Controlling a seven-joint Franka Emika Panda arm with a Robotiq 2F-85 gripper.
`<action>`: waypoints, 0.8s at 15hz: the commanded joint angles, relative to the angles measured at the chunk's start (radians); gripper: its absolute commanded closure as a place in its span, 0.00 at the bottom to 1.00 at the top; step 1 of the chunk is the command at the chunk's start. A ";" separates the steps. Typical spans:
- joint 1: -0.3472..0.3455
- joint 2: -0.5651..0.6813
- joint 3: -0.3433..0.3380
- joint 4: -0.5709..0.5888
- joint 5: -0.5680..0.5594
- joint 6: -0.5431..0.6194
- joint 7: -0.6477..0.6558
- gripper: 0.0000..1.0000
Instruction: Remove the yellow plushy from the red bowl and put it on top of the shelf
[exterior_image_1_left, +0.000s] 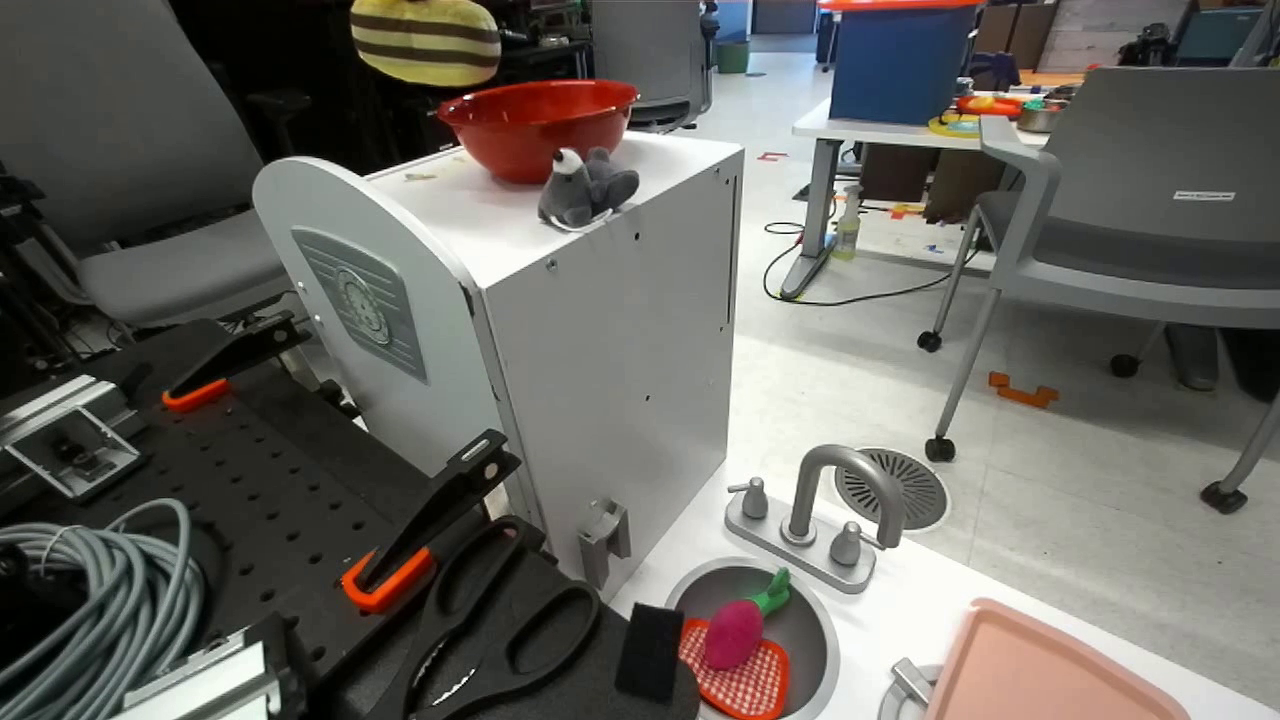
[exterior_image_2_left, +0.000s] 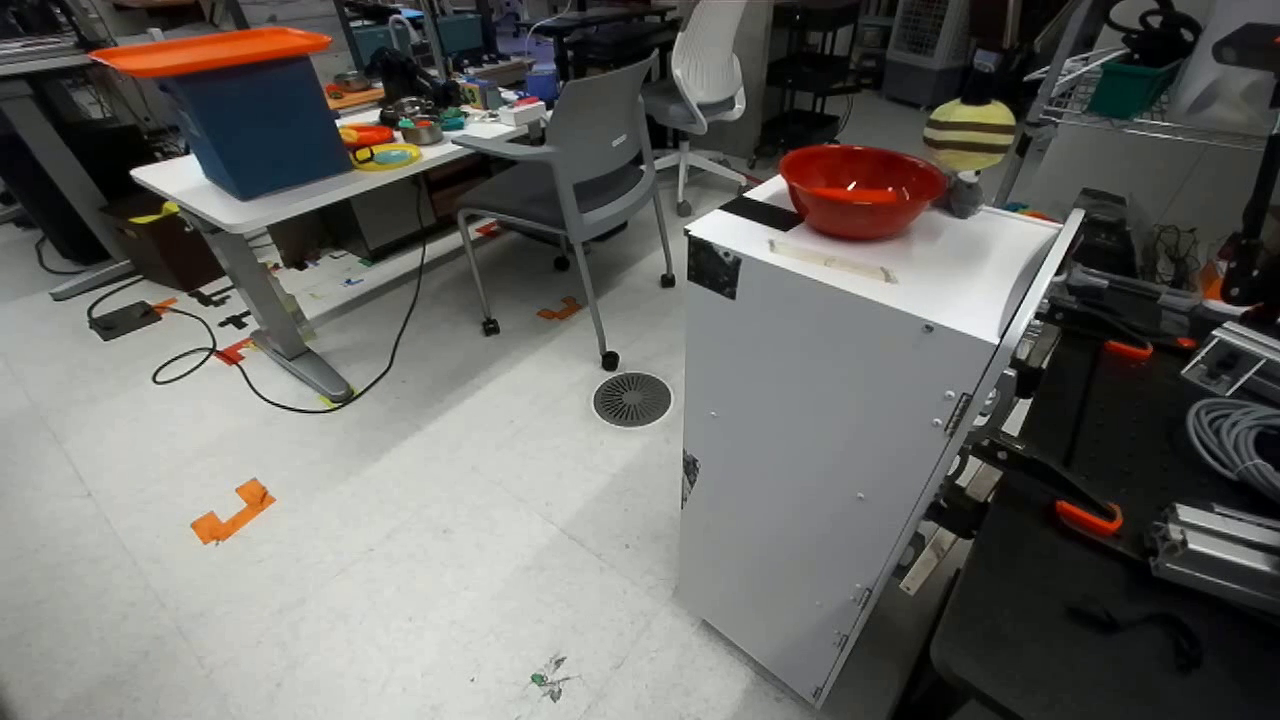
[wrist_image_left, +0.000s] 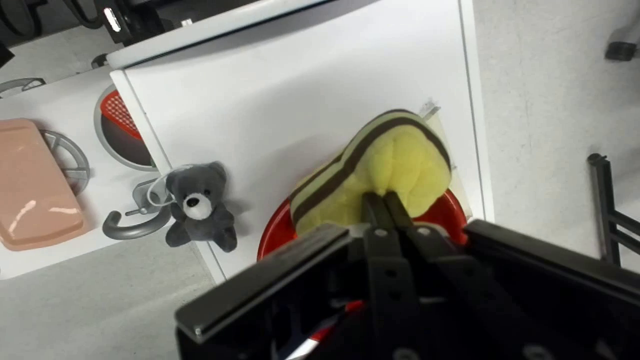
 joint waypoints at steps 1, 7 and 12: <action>-0.002 -0.045 -0.011 -0.032 -0.044 -0.054 -0.063 1.00; -0.007 -0.042 -0.027 -0.035 -0.045 -0.102 -0.129 1.00; -0.012 -0.028 -0.035 -0.030 -0.049 -0.132 -0.150 1.00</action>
